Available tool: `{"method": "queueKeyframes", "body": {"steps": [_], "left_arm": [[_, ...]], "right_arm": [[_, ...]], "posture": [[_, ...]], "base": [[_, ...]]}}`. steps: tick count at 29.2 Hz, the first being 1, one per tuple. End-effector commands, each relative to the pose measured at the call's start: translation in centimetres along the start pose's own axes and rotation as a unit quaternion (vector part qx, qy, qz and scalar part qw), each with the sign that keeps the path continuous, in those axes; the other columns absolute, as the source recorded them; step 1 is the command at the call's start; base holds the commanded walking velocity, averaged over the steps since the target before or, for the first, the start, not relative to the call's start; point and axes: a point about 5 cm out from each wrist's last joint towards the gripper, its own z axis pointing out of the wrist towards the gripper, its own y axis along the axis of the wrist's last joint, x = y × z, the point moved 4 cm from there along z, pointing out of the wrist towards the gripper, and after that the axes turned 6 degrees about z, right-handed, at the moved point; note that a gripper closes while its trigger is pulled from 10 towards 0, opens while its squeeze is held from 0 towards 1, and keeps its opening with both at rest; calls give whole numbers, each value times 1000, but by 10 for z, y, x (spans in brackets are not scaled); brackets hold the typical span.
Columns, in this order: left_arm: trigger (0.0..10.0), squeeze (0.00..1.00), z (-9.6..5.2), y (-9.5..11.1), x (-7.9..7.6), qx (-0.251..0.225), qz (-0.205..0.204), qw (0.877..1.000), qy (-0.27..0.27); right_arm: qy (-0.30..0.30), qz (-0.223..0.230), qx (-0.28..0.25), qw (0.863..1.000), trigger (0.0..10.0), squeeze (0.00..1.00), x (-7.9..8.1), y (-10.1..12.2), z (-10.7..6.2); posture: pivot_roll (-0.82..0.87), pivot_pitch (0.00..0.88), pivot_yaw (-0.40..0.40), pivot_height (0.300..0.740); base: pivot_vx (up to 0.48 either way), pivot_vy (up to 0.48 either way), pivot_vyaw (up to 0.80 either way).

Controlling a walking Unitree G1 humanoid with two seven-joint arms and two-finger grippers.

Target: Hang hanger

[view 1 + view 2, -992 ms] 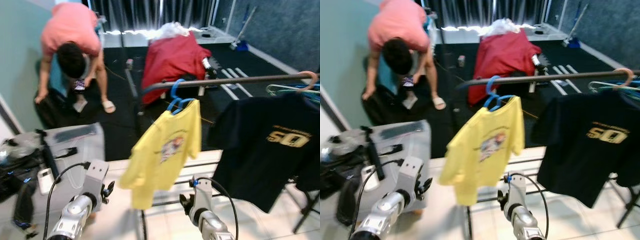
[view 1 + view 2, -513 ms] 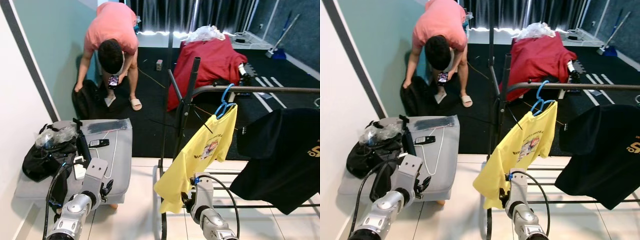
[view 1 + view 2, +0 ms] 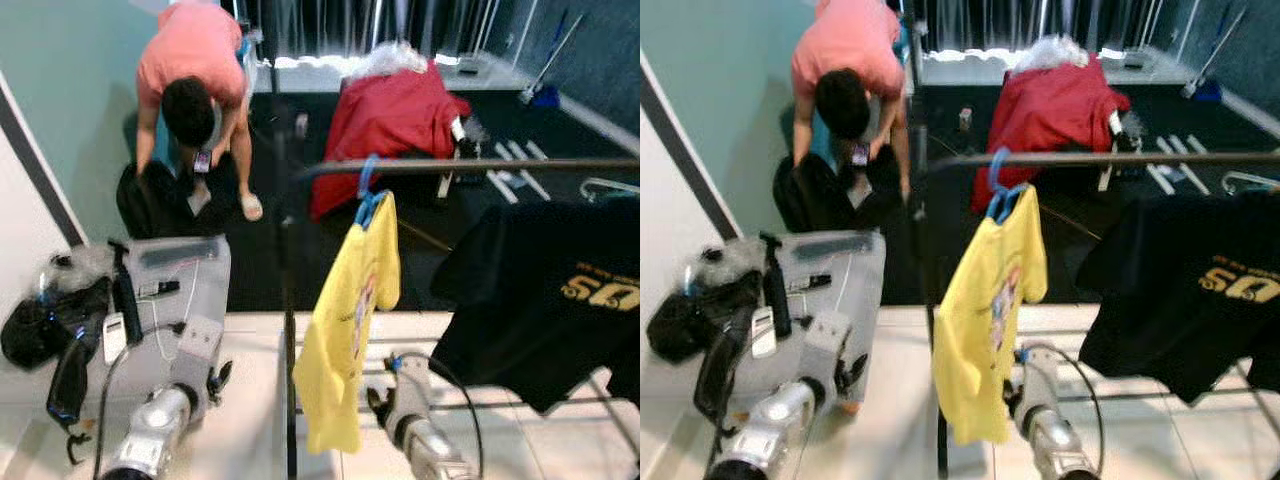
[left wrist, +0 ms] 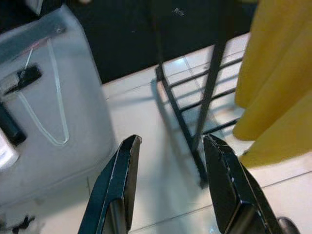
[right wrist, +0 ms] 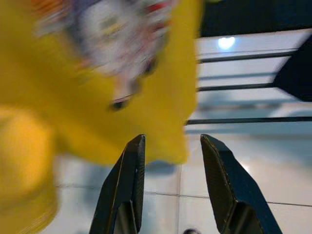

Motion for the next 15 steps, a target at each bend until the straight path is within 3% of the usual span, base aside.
{"method": "queueKeyframes", "body": {"steps": [1,7,9,10,13,15], "left_arm": [[10000,0,-2,-6,5,9,-4,1000,12],[10000,0,-4,10,26,-38,-13,997,69],[10000,0,-11,27,48,-91,-38,986,135],[10000,0,-11,27,48,-91,-38,986,135],[10000,0,-22,57,73,-173,-95,967,163],[10000,0,-24,65,79,-189,-115,962,159]], "right_arm": [[10,-10,-3,1000,10000,0,6,1,1],[21,-49,-31,998,10000,0,8,9,0],[16,-65,-52,996,10000,0,7,14,-1],[16,-65,-52,996,10000,0,7,14,-1],[23,-73,-56,996,10000,0,7,12,-3],[25,-81,-57,995,10000,0,6,12,-3]], "posture": [[-64,26,-10,740],[-68,28,-12,740],[-71,28,-15,740],[-71,28,-15,740],[-67,24,-23,740],[-64,19,-26,740]], "base": [[0,0,0],[0,0,0],[0,0,0],[0,0,0],[0,0,0],[0,0,0]]}}
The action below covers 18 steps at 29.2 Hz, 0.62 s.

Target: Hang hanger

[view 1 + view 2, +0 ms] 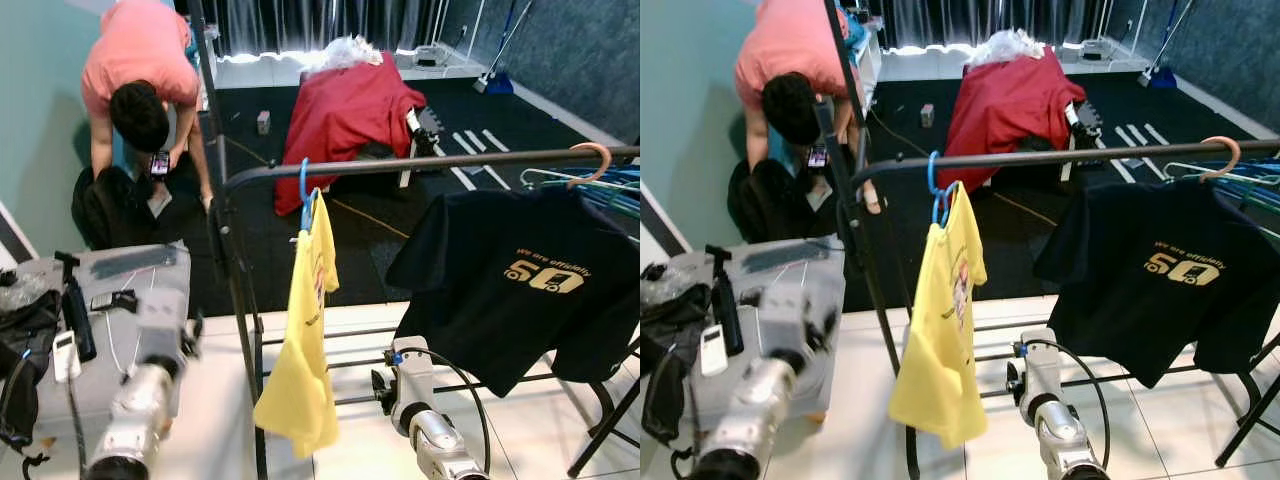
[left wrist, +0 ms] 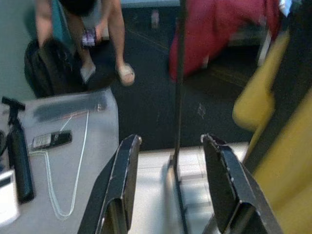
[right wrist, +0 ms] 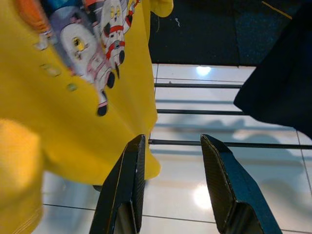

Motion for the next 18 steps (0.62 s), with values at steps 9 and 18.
{"method": "queueKeyframes", "body": {"steps": [9,18], "left_arm": [[10000,231,5,28,-12,-40,-59,992,-99],[10000,0,-11,53,-94,-63,-55,956,-280]], "right_arm": [[11,-29,-38,999,10000,0,-2,4,-6],[-33,-25,-44,998,10000,0,-21,13,-4]], "posture": [[-71,8,-26,740],[-69,58,-22,740]], "base": [[0,0,0],[0,0,0]]}}
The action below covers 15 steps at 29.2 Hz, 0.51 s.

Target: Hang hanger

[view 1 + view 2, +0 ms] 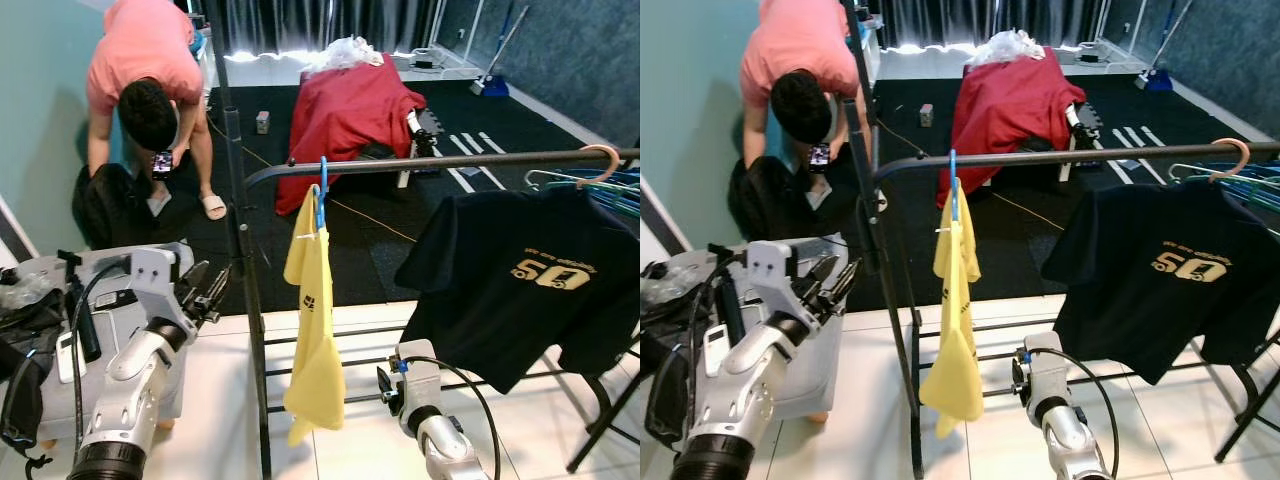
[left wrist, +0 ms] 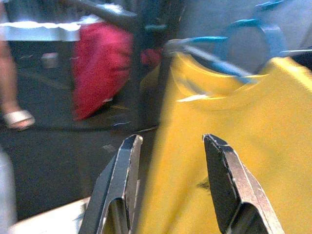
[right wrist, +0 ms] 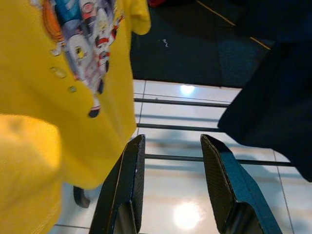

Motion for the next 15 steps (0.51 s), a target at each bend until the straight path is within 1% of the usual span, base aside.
{"method": "queueKeyframes", "body": {"steps": [1,2,3,4,5,6,7,8,9,11,12,13,15], "left_arm": [[10000,0,2,-4,-19,13,-1,999,-42],[10000,0,2,-4,-19,13,-1,999,-42],[10000,0,10,-3,-40,17,10,996,-84],[10000,0,10,-3,-40,17,10,996,-84],[10000,0,21,-2,-55,19,18,993,-112],[10000,0,21,-2,-55,19,18,993,-112],[10000,0,29,1,-65,18,23,991,-133],[10000,0,29,1,-65,18,23,991,-133],[10000,0,34,5,-70,14,25,989,-145],[10000,0,34,5,-70,14,25,989,-145],[10000,0,38,9,-72,11,23,988,-152],[10000,0,41,13,-75,4,19,987,-158],[10000,0,41,13,-75,4,19,987,-158]], "right_arm": [[-12,6,4,1000,10000,0,-4,1,2],[-12,6,4,1000,10000,0,-4,1,2],[-20,5,-3,1000,10000,0,-9,9,5],[-20,5,-3,1000,10000,0,-9,9,5],[-30,16,-62,998,10000,0,-19,42,12],[-30,16,-62,998,10000,0,-19,42,12],[-45,29,-138,989,10000,0,-29,80,14],[-45,29,-138,989,10000,0,-29,80,14],[-55,47,-224,972,10000,0,-39,122,10],[-55,47,-224,972,10000,0,-39,122,10],[-54,59,-300,951,10000,0,-43,160,1],[-21,51,-355,933,10000,0,-34,196,-7],[-21,51,-355,933,10000,0,-34,196,-7]], "posture": [[-69,58,-22,740],[-69,58,-22,740],[-64,78,-14,740],[-64,78,-14,740],[-68,100,9,740],[-68,100,9,740],[-72,100,20,740],[-72,100,20,740],[-75,101,29,740],[-75,101,29,740],[-76,101,37,740],[-79,105,43,740],[-79,105,43,740]], "base": [[0,0,0],[0,0,0],[0,0,0],[0,0,0],[0,0,0],[0,0,0],[0,0,0],[0,0,0],[0,0,0],[0,0,0],[0,0,0],[0,0,0],[0,0,0]]}}
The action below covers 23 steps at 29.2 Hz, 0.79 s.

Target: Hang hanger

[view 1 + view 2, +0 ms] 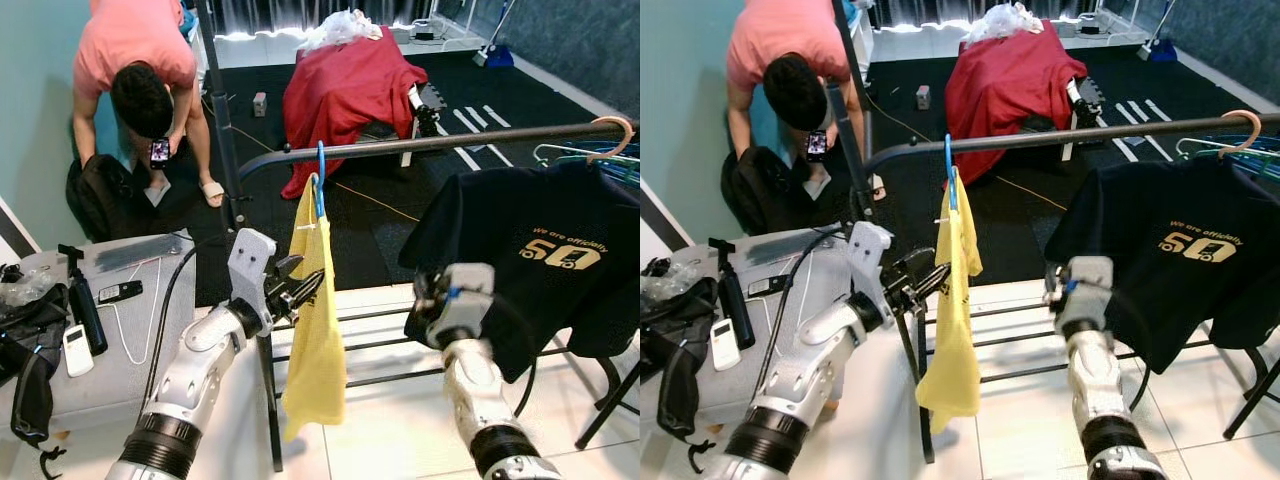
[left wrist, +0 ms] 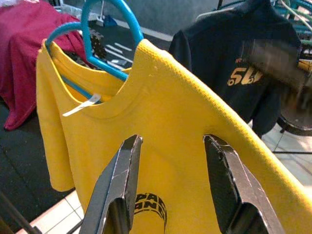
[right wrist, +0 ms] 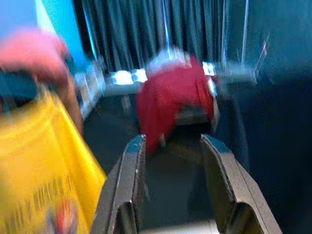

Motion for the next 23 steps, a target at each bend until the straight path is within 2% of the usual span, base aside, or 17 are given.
{"method": "queueKeyframes", "body": {"steps": [1,2,3,4,5,6,7,9,10,12,13,14,22,23], "left_arm": [[10000,0,3,-1,-3,9,-4,1000,-11],[10000,0,3,-1,-3,9,-4,1000,-11],[10000,0,5,1,-5,7,-6,1000,-15],[10000,0,5,1,-5,7,-6,1000,-15],[10000,0,7,4,-9,3,-7,1000,-20],[10000,0,7,4,-9,3,-7,1000,-20],[10000,0,8,8,-14,-2,-7,1000,-28],[10000,0,8,8,-14,-2,-7,1000,-28],[10000,0,10,10,-18,-5,-7,999,-33],[10000,0,10,10,-18,-5,-7,999,-33],[10000,0,11,12,-23,-8,-8,999,-38],[10000,0,13,14,-27,-12,-6,999,-43],[10000,0,15,18,-33,-18,-2,999,-49],[10000,0,16,21,-35,-22,4,998,-52]], "right_arm": [[44,8,-32,998,10000,0,16,22,9],[44,8,-32,998,10000,0,16,22,9],[90,11,-38,995,10000,0,31,38,19],[90,11,-38,995,10000,0,31,38,19],[137,11,-10,990,10000,0,43,44,27],[137,11,-10,990,10000,0,43,44,27],[177,9,39,983,10000,0,51,42,34],[177,9,39,983,10000,0,51,42,34],[207,13,88,974,10000,0,55,38,38],[207,13,88,974,10000,0,55,38,38],[226,9,116,967,10000,1000,56,36,42],[245,29,136,959,10000,1000,60,41,49],[270,60,154,949,10000,1000,68,51,59],[285,76,164,941,10000,1000,74,57,63]], "posture": [[-80,106,43,740],[-80,106,43,740],[-82,107,44,740],[-82,107,44,740],[-87,109,39,740],[-87,109,39,740],[-86,112,35,740],[-86,112,35,740],[-86,115,30,740],[-86,115,30,740],[-84,120,25,740],[-87,124,18,740],[-89,126,9,740],[-89,125,2,740]], "base": [[0,0,0],[0,0,0],[0,0,0],[0,0,0],[0,0,0],[0,0,0],[0,0,0],[0,0,0],[0,0,0],[0,0,0],[0,0,0],[0,0,0],[0,0,0],[0,0,0]]}}
